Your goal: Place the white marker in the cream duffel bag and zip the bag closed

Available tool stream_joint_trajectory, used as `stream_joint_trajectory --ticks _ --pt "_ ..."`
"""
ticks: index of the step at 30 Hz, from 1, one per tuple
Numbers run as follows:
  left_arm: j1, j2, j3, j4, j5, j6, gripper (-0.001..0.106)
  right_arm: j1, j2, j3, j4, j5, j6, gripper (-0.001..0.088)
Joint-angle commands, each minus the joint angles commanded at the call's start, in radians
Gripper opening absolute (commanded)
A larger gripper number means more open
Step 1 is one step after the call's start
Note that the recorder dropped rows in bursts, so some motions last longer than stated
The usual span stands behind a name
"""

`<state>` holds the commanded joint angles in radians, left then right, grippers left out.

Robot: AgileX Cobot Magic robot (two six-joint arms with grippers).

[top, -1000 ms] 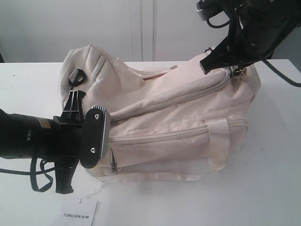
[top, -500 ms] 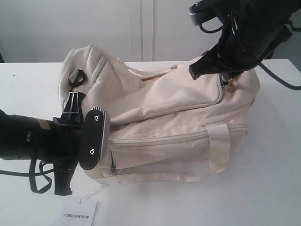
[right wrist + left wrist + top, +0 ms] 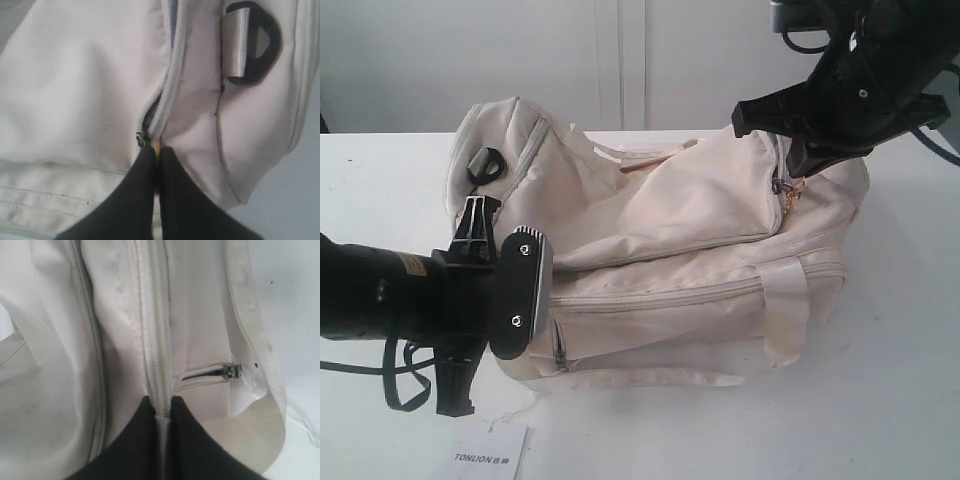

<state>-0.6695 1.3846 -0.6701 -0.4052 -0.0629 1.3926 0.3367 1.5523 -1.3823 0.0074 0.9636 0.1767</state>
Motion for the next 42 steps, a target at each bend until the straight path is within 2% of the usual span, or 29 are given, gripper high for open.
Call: stream_joint_trajectory --ticks 4,6,8,12,14,17,22,25,27,31,32,35,42 --pt "0.000 -0.002 -0.019 -0.013 0.011 -0.137 0.000 0.000 0.000 0.000 0.000 -0.002 0.000 0.0000" --pt "0.000 -0.009 -0.019 -0.013 0.012 -0.142 0.002 0.000 0.000 0.000 0.000 -0.004 0.000 0.0000" --pt "0.000 -0.024 -0.019 -0.013 0.016 -0.142 0.011 0.000 0.000 0.000 0.000 -0.005 0.000 0.0000" --pt "0.000 -0.052 -0.019 -0.009 0.041 -0.133 0.039 0.000 0.000 0.000 0.000 -0.010 0.000 0.0000" --pt "0.000 -0.063 -0.019 -0.009 0.041 -0.133 0.050 0.000 0.000 0.000 0.000 -0.010 0.000 0.0000" --pt "0.000 -0.089 -0.019 -0.009 0.043 -0.137 0.061 0.000 0.000 0.000 0.000 -0.010 0.000 0.0000" --pt "-0.002 -0.168 -0.019 -0.013 0.063 -0.186 0.062 0.000 0.000 0.000 0.000 -0.010 0.000 0.0000" --pt "-0.002 -0.212 -0.019 -0.013 0.063 -0.320 0.062 0.000 0.000 0.000 0.000 -0.012 0.000 0.0000" --pt "-0.033 -0.214 -0.019 -0.013 0.063 -0.327 0.062 0.000 0.000 0.000 0.000 -0.015 0.000 0.0000" --pt "-0.145 -0.202 -0.029 -0.013 0.036 -0.335 0.060 0.000 0.000 0.000 0.000 -0.016 -0.002 0.0000" --pt "-0.174 -0.189 -0.051 -0.013 0.042 -0.383 0.056 0.000 0.000 0.000 0.000 -0.016 -0.002 0.0000" --pt "-0.190 -0.164 -0.118 -0.013 0.107 -0.403 0.049 0.000 0.000 0.000 0.000 -0.015 -0.017 0.0000" --pt "-0.190 -0.109 -0.291 -0.001 0.318 -0.547 0.048 0.000 0.000 0.000 0.000 -0.010 -0.020 0.0000"
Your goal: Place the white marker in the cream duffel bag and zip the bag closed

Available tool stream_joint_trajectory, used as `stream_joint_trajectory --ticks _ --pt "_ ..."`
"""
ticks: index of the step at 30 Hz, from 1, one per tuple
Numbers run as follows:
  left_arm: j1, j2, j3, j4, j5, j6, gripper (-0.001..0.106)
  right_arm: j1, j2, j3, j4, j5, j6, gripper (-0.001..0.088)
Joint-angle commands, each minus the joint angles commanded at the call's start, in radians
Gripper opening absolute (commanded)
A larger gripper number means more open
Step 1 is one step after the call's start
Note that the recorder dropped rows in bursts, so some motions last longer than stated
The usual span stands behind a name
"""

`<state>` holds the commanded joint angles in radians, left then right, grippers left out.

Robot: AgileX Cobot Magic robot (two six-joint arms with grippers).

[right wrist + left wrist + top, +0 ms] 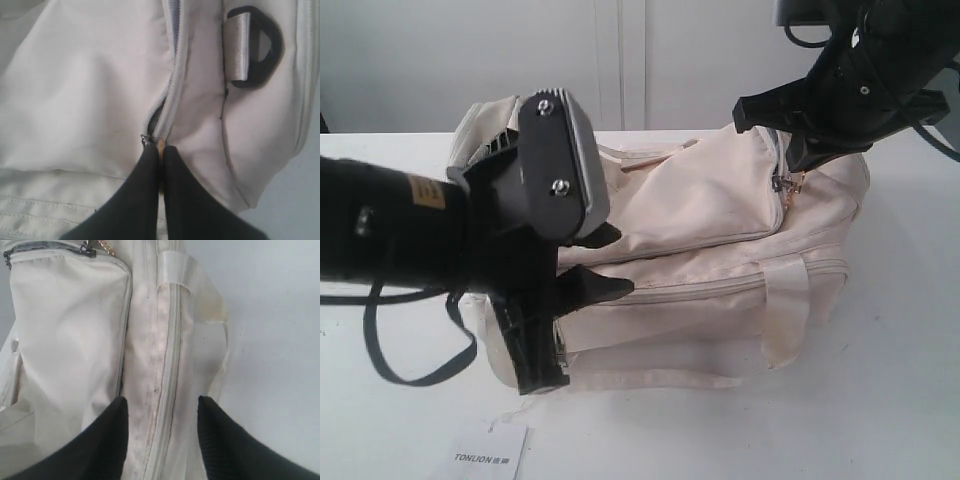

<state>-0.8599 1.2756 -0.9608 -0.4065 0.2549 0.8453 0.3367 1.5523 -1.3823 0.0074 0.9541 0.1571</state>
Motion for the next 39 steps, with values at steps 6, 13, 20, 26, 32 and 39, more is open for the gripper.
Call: stream_joint_trajectory --ticks 6,13,20,26,32,39 --pt "0.000 0.060 -0.127 0.164 0.200 -0.237 0.048 0.000 0.000 0.000 0.000 0.000 0.000 0.0000" --pt "-0.047 0.102 -0.219 0.575 0.324 -0.541 0.048 0.000 0.000 0.000 0.000 0.000 -0.004 0.0000" --pt "-0.221 0.143 -0.228 0.947 0.315 -0.783 0.048 0.000 0.000 0.000 0.000 0.000 -0.004 0.0000" --pt "-0.326 0.227 -0.228 1.174 0.315 -0.942 0.048 0.000 0.000 0.000 0.000 0.000 -0.004 0.0000" --pt "-0.386 0.294 -0.228 1.327 0.313 -1.082 0.048 0.000 0.000 0.000 0.000 0.000 -0.004 0.0000" --pt "-0.445 0.343 -0.228 1.524 0.291 -1.256 0.048 0.000 0.000 0.000 0.000 0.000 -0.004 0.0000"
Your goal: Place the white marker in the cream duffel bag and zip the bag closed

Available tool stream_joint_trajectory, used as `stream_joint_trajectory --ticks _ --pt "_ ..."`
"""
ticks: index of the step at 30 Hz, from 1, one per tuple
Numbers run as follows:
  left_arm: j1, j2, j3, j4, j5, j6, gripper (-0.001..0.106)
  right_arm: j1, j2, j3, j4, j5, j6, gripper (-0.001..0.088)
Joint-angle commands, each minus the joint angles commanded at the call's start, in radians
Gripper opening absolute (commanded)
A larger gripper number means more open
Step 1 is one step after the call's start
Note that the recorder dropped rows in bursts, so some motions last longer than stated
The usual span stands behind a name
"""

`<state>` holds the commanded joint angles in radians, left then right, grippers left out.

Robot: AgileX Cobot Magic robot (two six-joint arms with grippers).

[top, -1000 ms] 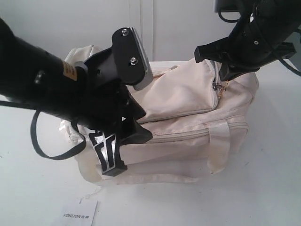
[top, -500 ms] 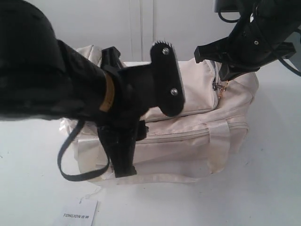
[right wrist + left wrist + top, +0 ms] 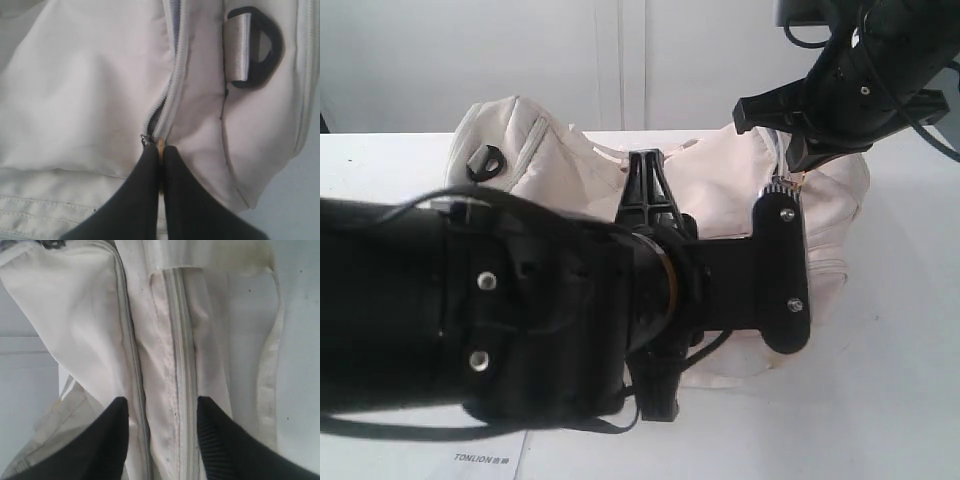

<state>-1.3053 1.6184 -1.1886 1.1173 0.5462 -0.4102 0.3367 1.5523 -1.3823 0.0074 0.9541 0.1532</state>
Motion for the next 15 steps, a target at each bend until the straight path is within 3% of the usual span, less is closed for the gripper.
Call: stream_joint_trajectory --ticks 4,9,15 --pt "-0.040 0.026 0.000 0.102 0.009 -0.088 0.048 0.000 0.000 0.000 0.000 0.000 0.000 0.0000" --pt "-0.073 0.065 0.000 0.178 0.058 -0.092 0.048 0.000 0.000 0.000 0.000 0.000 0.000 0.0000" --pt "-0.109 0.095 0.000 0.232 0.010 -0.115 0.049 0.000 0.000 0.000 -0.007 0.000 -0.003 0.0000"
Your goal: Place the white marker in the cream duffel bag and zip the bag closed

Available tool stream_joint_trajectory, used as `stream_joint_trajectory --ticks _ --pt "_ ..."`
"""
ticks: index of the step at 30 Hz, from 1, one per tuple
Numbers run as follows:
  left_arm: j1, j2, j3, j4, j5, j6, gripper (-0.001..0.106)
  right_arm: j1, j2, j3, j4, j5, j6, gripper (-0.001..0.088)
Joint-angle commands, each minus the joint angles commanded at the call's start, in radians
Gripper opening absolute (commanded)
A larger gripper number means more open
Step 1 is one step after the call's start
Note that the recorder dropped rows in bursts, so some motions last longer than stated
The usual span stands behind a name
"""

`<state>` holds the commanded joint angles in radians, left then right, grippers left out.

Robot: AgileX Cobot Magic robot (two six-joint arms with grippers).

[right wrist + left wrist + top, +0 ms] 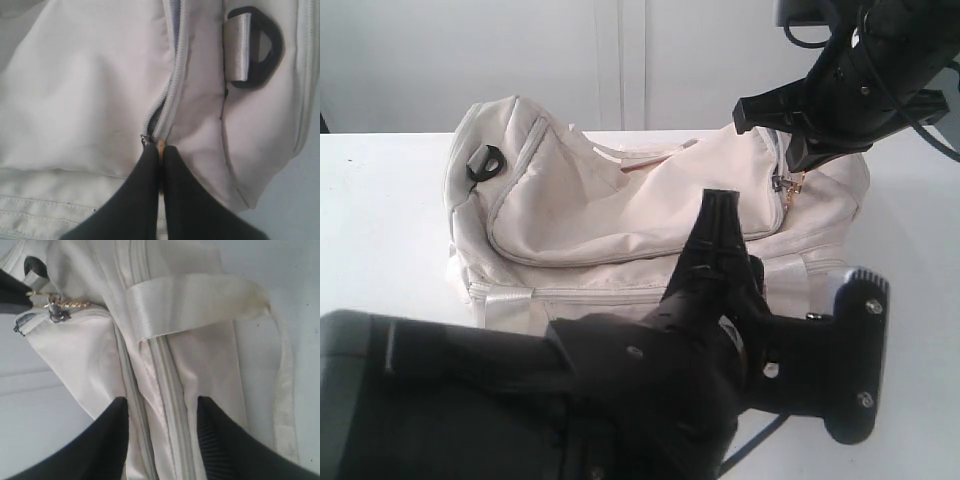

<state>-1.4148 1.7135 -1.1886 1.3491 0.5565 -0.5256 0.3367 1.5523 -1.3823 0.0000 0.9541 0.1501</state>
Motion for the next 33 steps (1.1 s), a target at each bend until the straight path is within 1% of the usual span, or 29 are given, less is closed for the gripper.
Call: stream_joint_trajectory --ticks 4,6,11,13,17,22,24,27,33 --pt "-0.006 0.002 0.000 0.097 -0.026 -0.107 0.057 0.000 0.000 0.000 0.000 0.000 -0.015 0.0000" --pt "-0.006 0.002 0.000 0.123 -0.030 -0.114 0.060 0.000 0.000 0.000 0.000 0.000 -0.015 0.0000" --pt "-0.002 0.004 0.000 0.155 -0.035 -0.114 0.060 0.000 0.000 0.000 0.000 -0.002 -0.015 0.0000" --pt "-0.002 0.009 0.000 0.185 -0.041 -0.128 0.060 0.000 0.000 0.000 0.000 -0.002 -0.015 0.0000" --pt "0.007 0.024 0.000 0.267 -0.044 -0.232 0.060 0.000 0.000 0.000 0.000 -0.002 -0.015 0.0000" --pt "0.059 0.043 0.000 0.352 -0.057 -0.342 0.061 0.000 0.000 0.000 0.000 0.000 -0.015 0.0000" --pt "0.081 0.051 0.000 0.362 -0.086 -0.389 0.065 0.000 0.000 0.000 0.000 0.000 -0.015 0.0000" --pt "0.102 0.069 0.000 0.362 -0.130 -0.412 0.073 0.000 0.000 0.000 0.000 -0.002 -0.015 0.0000" --pt "0.105 0.092 0.000 0.362 -0.190 -0.458 0.075 0.000 0.000 0.000 0.000 -0.004 -0.015 0.0000"
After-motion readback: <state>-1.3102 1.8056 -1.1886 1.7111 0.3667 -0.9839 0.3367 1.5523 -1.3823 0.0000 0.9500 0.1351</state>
